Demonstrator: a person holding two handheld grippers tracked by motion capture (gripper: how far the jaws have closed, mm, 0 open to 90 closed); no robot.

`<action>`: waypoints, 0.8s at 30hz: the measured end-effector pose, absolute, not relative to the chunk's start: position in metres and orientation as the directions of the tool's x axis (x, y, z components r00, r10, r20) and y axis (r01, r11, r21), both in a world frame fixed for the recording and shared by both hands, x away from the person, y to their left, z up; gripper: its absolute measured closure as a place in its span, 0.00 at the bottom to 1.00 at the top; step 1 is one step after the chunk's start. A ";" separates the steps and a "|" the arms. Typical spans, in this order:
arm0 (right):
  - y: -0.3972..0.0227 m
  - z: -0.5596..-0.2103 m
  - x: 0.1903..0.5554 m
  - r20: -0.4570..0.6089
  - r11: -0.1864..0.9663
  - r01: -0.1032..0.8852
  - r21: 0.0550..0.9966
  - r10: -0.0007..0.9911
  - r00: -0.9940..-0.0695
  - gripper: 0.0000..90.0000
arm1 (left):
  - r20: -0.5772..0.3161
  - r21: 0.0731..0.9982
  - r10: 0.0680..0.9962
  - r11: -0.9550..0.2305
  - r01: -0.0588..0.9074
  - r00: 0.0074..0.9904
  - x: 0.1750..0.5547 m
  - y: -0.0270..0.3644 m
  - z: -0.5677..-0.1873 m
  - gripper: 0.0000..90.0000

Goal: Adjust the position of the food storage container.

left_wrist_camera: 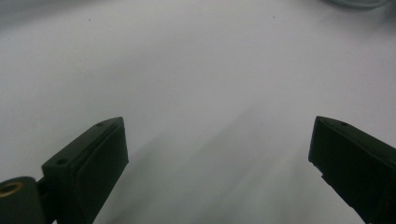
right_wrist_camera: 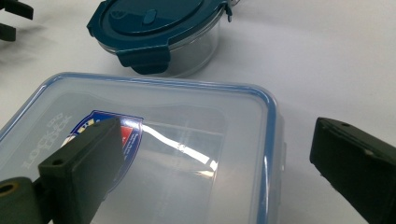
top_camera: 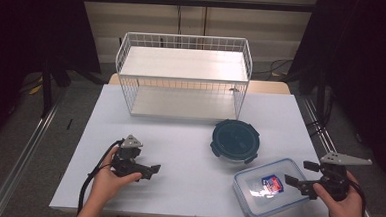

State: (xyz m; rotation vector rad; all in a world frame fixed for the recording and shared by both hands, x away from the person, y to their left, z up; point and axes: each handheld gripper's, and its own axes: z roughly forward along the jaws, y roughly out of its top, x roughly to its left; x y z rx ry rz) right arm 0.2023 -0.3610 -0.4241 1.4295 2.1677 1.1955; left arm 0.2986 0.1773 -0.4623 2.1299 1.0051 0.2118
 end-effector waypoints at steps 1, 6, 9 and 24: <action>-0.361 -0.424 0.202 0.198 0.167 0.627 0.761 0.860 -0.470 0.03 | -0.160 0.697 0.719 -0.404 0.593 0.677 0.299 0.177 -0.462 0.05; -0.359 -0.423 0.199 0.203 0.172 0.628 0.759 0.854 -0.479 0.03 | -0.154 0.702 0.717 -0.405 0.586 0.680 0.297 0.175 -0.460 0.05; -0.357 -0.422 0.197 0.212 0.170 0.630 0.758 0.849 -0.485 0.03 | -0.134 0.688 0.706 -0.439 0.578 0.695 0.295 0.176 -0.460 0.05; -0.362 -0.431 0.168 0.193 0.230 0.664 0.712 0.844 -0.500 0.01 | -0.162 0.698 0.702 -0.416 0.583 0.694 0.298 0.163 -0.458 0.05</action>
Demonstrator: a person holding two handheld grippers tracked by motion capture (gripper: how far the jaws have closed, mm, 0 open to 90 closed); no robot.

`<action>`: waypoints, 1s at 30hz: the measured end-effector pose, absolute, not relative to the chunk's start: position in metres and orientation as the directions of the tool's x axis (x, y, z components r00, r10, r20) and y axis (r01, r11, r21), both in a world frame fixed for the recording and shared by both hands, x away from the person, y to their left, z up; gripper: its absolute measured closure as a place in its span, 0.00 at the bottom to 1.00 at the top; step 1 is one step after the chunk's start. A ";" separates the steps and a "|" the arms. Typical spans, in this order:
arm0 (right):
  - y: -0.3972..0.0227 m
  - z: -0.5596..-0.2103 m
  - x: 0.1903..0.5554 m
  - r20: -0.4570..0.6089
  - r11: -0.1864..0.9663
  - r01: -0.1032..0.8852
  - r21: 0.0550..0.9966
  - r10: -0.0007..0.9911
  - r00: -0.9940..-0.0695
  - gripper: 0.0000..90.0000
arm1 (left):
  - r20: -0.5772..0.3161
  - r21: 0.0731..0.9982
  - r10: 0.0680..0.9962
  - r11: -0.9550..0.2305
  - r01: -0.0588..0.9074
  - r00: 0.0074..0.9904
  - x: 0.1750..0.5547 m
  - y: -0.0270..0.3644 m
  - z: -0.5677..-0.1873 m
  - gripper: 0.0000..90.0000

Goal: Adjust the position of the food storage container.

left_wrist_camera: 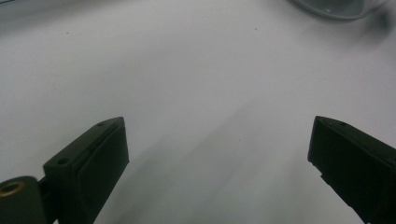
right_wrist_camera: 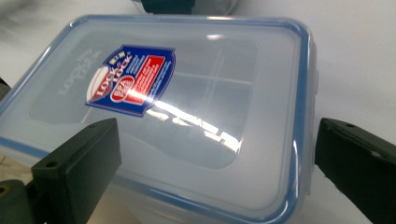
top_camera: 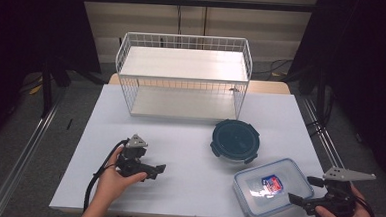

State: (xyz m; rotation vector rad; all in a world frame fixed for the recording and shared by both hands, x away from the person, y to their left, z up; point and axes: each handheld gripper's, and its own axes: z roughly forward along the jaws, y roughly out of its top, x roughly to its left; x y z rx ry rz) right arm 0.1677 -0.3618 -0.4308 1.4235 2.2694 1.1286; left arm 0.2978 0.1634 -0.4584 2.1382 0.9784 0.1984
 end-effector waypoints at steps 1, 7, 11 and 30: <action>-0.362 -0.431 0.168 0.193 0.230 0.664 0.712 0.844 -0.500 0.01 | -0.162 0.698 0.702 -0.416 0.583 0.694 0.298 0.163 -0.458 0.05; -0.368 -0.435 0.164 0.230 0.209 0.668 0.714 0.831 -0.506 0.01 | -0.156 0.686 0.693 -0.437 0.582 0.704 0.300 0.160 -0.459 0.06; -0.362 -0.434 0.165 0.208 0.218 0.671 0.709 0.844 -0.494 0.00 | -0.149 0.687 0.690 -0.443 0.576 0.708 0.299 0.160 -0.458 0.06; -0.344 -0.434 0.172 0.282 0.164 0.716 0.678 0.842 -0.461 0.10 | -0.144 0.672 0.693 -0.456 0.584 0.706 0.298 0.159 -0.458 0.06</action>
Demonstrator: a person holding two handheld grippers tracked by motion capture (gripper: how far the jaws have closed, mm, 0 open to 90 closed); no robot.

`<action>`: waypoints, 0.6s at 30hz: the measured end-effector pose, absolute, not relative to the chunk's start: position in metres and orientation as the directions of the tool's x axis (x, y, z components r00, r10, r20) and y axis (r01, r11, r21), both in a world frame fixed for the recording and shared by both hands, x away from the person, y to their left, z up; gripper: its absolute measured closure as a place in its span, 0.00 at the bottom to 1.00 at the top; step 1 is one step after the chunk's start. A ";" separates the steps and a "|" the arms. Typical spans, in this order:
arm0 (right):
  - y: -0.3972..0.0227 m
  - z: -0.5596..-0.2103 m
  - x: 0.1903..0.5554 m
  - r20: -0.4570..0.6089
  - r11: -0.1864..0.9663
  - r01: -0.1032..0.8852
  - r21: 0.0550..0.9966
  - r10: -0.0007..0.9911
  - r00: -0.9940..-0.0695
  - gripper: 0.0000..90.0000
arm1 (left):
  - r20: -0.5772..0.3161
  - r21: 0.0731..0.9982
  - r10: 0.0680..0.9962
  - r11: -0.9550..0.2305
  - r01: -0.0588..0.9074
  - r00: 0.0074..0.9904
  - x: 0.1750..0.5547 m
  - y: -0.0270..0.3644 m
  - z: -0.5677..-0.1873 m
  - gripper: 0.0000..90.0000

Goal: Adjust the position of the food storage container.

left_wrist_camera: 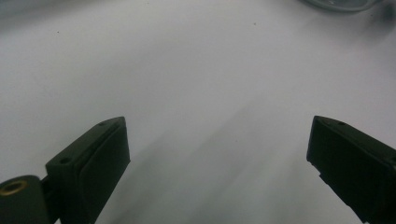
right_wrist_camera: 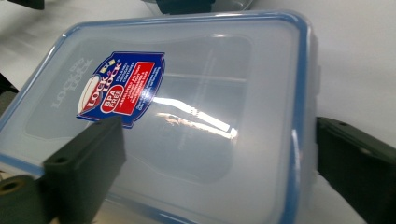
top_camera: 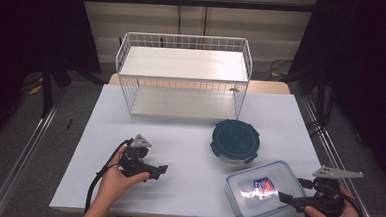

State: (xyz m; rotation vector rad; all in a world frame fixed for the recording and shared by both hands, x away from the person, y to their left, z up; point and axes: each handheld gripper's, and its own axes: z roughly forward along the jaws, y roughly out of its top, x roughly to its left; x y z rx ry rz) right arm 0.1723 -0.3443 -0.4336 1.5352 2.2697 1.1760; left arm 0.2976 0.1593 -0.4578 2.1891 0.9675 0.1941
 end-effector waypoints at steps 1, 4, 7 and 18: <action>-0.348 -0.433 0.172 0.280 0.172 0.709 0.684 0.835 -0.474 0.11 | -0.140 0.672 0.695 -0.456 0.583 0.705 0.297 0.160 -0.458 0.06; -0.357 -0.431 0.168 0.248 0.200 0.699 0.686 0.839 -0.484 0.09 | -0.150 0.681 0.709 -0.431 0.591 0.689 0.297 0.160 -0.459 0.06; -0.363 -0.431 0.163 0.274 0.226 0.705 0.672 0.809 -0.520 0.05 | -0.141 0.672 0.699 -0.453 0.586 0.701 0.299 0.161 -0.458 0.06; -0.347 -0.439 0.154 0.183 0.389 0.675 0.628 0.769 -0.613 0.02 | -0.138 0.671 0.686 -0.466 0.576 0.715 0.304 0.151 -0.458 0.07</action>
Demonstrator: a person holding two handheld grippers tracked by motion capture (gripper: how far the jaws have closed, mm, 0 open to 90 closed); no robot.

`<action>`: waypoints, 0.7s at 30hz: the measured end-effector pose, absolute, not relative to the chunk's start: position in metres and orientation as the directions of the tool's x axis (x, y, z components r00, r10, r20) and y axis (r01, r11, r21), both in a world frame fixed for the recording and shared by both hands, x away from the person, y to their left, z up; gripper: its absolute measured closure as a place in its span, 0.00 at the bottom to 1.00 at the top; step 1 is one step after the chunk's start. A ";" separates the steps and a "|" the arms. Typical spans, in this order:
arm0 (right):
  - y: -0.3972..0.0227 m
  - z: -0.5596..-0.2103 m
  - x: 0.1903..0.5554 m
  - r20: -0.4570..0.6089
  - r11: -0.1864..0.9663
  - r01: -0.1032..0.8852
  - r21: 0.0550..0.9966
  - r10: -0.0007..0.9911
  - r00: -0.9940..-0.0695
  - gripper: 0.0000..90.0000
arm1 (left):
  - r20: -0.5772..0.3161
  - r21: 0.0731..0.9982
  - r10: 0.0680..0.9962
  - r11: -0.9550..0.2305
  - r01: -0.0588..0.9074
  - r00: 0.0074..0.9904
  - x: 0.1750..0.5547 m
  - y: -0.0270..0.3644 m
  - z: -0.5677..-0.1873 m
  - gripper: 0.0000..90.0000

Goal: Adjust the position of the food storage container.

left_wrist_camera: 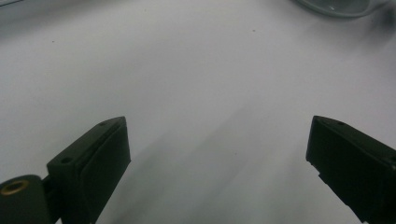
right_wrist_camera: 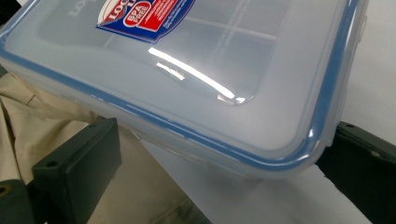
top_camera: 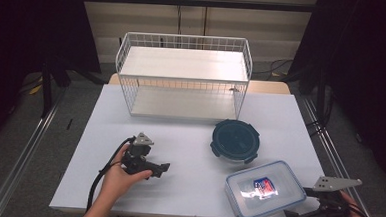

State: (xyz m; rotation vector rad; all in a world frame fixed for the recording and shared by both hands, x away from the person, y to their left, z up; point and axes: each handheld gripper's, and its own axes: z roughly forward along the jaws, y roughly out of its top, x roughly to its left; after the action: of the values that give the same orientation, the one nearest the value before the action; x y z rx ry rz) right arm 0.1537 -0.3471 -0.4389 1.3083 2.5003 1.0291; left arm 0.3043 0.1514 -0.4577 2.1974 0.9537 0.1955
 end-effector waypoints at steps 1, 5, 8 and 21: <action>-0.347 -0.439 0.154 0.183 0.389 0.675 0.628 0.769 -0.613 0.02 | -0.138 0.671 0.686 -0.466 0.576 0.715 0.304 0.151 -0.458 0.07; -0.346 -0.441 0.153 0.166 0.406 0.670 0.621 0.768 -0.619 0.03 | -0.142 0.672 0.683 -0.465 0.577 0.716 0.305 0.151 -0.458 0.07; -0.338 -0.443 0.155 0.139 0.438 0.674 0.595 0.770 -0.622 0.05 | -0.144 0.672 0.687 -0.460 0.580 0.712 0.305 0.150 -0.458 0.07; -0.297 -0.443 0.166 0.115 0.503 0.636 0.585 0.725 -0.679 0.20 | -0.159 0.663 0.681 -0.463 0.588 0.715 0.303 0.152 -0.456 0.09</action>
State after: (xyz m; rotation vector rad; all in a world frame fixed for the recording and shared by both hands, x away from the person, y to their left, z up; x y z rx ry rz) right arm 0.1663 -0.2971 -0.4430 1.1834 2.5951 0.9180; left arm 0.3026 0.1518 -0.4563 2.1983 0.9584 0.1649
